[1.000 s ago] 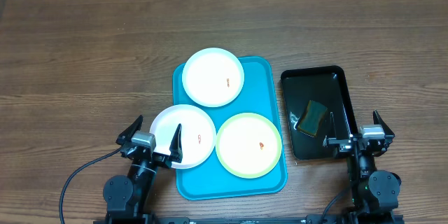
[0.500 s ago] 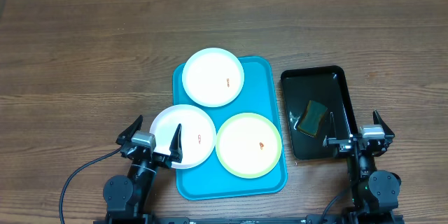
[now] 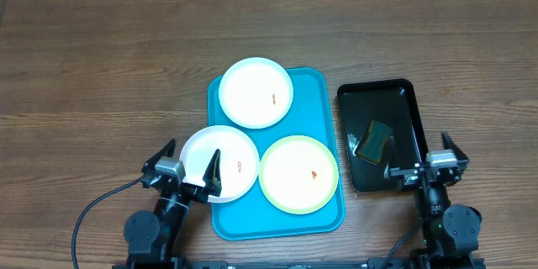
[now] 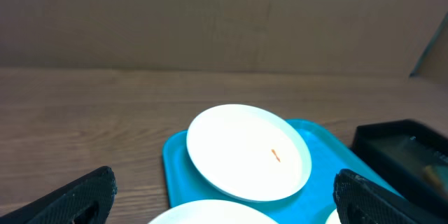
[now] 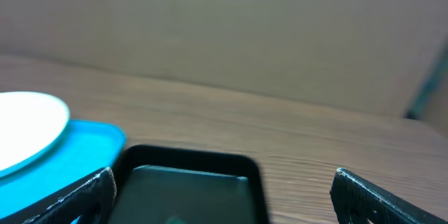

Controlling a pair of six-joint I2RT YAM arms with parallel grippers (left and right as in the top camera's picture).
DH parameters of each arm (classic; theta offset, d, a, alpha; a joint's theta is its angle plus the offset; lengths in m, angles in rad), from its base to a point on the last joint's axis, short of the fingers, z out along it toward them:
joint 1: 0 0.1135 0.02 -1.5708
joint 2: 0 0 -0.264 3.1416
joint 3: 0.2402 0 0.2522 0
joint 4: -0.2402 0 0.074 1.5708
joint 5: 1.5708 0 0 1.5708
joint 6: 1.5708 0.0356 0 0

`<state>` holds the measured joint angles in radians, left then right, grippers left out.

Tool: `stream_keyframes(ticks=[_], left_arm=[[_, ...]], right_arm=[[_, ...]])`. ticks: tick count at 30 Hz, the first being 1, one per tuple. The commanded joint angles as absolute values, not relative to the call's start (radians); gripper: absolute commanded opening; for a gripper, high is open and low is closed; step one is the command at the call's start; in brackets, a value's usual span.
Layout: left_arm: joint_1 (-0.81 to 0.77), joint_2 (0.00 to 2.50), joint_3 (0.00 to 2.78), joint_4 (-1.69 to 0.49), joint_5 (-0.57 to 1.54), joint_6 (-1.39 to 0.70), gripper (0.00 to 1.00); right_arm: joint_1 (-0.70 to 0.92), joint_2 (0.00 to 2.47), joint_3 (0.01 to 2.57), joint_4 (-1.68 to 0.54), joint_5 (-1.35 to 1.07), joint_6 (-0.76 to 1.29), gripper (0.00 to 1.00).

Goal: Clean dirty plates on tray and stack at the side

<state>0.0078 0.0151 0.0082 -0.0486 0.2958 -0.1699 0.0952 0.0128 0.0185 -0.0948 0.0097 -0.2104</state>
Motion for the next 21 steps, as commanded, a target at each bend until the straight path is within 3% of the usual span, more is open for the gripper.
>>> stream_keyframes(ticks=[1, 6, 12, 17, 21], left_arm=[[0.006, 0.006, 0.005, -0.028, 0.382, -0.287, 1.0], [0.006, 0.006, 0.005, 0.097, 0.55, -0.313, 1.0], [0.006, 0.006, 0.024, 0.317, 0.691, -0.388, 1.0], [0.006, 0.006, 0.132, 0.252, 0.736, -0.406, 1.0], [0.007, 0.017, 0.298, 0.019, 0.703, -0.353, 1.0]], right_arm=[[0.096, 0.007, 0.019, -0.085, -0.231, -0.206, 1.0], [0.096, 0.007, 0.02, -0.026, -0.506, -0.147, 1.0], [0.096, 0.007, 0.074, 0.012, -0.517, 0.082, 1.0], [0.096, 0.014, 0.189, -0.089, -0.515, 0.127, 1.0], [0.096, 0.074, 0.359, -0.263, -0.476, 0.127, 1.0]])
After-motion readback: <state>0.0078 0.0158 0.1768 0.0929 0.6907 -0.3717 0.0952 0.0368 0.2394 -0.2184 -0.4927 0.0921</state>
